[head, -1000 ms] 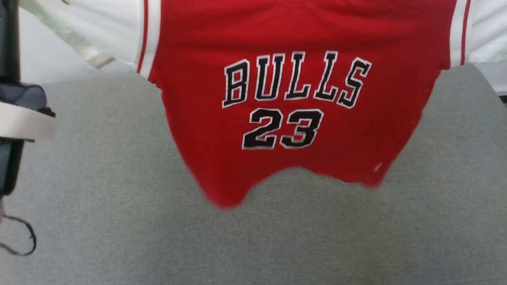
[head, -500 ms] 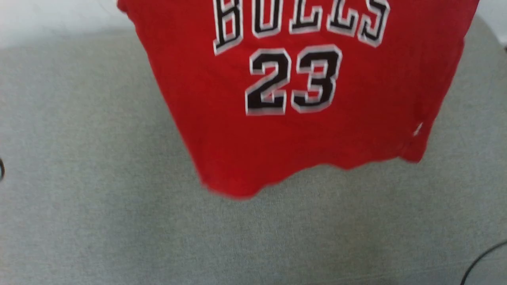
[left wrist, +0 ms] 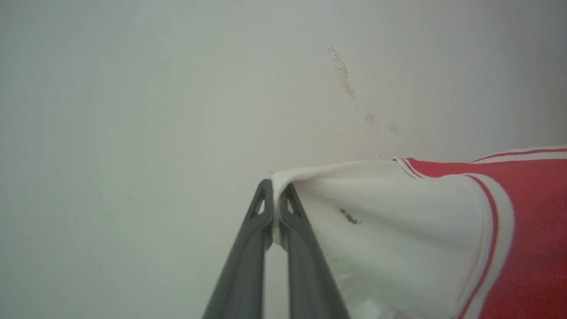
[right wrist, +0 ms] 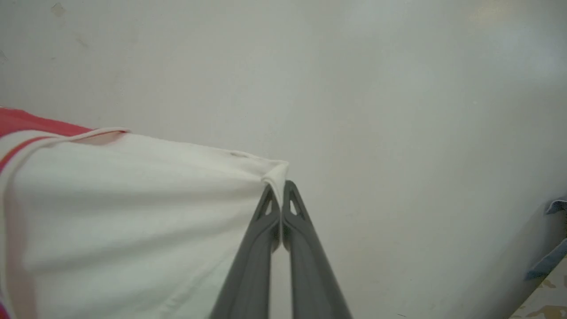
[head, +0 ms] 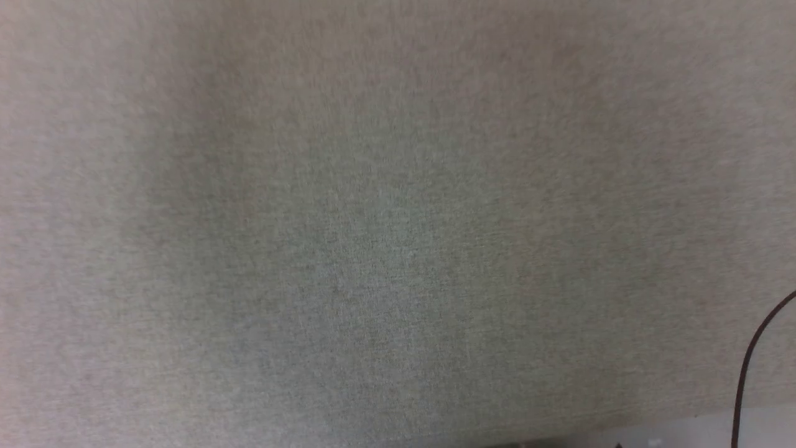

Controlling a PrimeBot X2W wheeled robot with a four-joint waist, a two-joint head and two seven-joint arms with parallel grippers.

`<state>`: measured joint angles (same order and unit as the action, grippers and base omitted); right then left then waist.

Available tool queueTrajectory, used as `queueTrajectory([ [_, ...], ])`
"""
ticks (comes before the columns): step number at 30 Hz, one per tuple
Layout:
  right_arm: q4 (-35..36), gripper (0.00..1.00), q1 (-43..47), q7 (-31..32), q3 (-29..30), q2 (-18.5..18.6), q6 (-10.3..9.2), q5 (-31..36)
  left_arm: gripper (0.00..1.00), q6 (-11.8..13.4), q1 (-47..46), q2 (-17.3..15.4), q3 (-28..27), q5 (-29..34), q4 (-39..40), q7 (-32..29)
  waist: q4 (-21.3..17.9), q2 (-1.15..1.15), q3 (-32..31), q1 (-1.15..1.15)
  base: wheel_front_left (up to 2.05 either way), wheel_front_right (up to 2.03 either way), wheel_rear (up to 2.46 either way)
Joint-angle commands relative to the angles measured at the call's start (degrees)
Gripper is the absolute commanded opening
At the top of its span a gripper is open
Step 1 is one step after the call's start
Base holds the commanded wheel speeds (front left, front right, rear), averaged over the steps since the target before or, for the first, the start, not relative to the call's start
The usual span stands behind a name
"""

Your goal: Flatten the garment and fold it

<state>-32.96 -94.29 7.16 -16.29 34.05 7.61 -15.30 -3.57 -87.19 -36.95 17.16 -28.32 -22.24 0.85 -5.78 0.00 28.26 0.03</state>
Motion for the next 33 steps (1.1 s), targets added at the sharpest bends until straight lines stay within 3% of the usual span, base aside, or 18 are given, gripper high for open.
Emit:
queueTrajectory([
  [1, -0.7, 0.0, -1.0, -0.5, 0.0, -0.3, -0.12, 0.6, 0.0, -0.5, -1.4, 0.2, 0.0, 0.4, -0.7, 0.7, 0.4, 0.0, 5.4, -0.03, 0.0, 0.0, 0.0],
  [8, -10.6, 0.0, -6.5, -6.2, 0.6, -5.6, -0.12, 3.6, 0.0, -1.6, -8.6, 3.3, 0.4, 0.5, -9.9, 7.4, 0.9, 0.0, 8.8, -0.03, 0.0, 0.0, 0.0],
  [16, -18.0, 0.0, -2.8, -12.4, -0.4, -10.1, -0.12, 3.3, 0.0, -2.7, -4.1, 4.8, 2.2, 0.3, -17.5, 12.1, 1.8, 0.0, 8.6, -0.03, 0.0, 0.0, 0.0],
  [26, -23.6, 0.0, 15.8, -20.1, -4.0, -13.8, -0.12, 0.6, 0.0, -3.4, 19.9, 6.6, 5.9, 0.4, -16.5, 14.1, 2.4, 0.0, -1.0, -0.03, 0.0, 0.0, 0.0],
  [33, -18.7, 0.0, 34.2, -21.6, -10.2, -11.2, -0.12, -3.9, 0.0, -3.8, 40.9, 5.4, 11.1, -1.6, -10.5, 12.6, 2.9, 0.0, -10.7, -0.03, 0.0, 0.0, 0.0],
])
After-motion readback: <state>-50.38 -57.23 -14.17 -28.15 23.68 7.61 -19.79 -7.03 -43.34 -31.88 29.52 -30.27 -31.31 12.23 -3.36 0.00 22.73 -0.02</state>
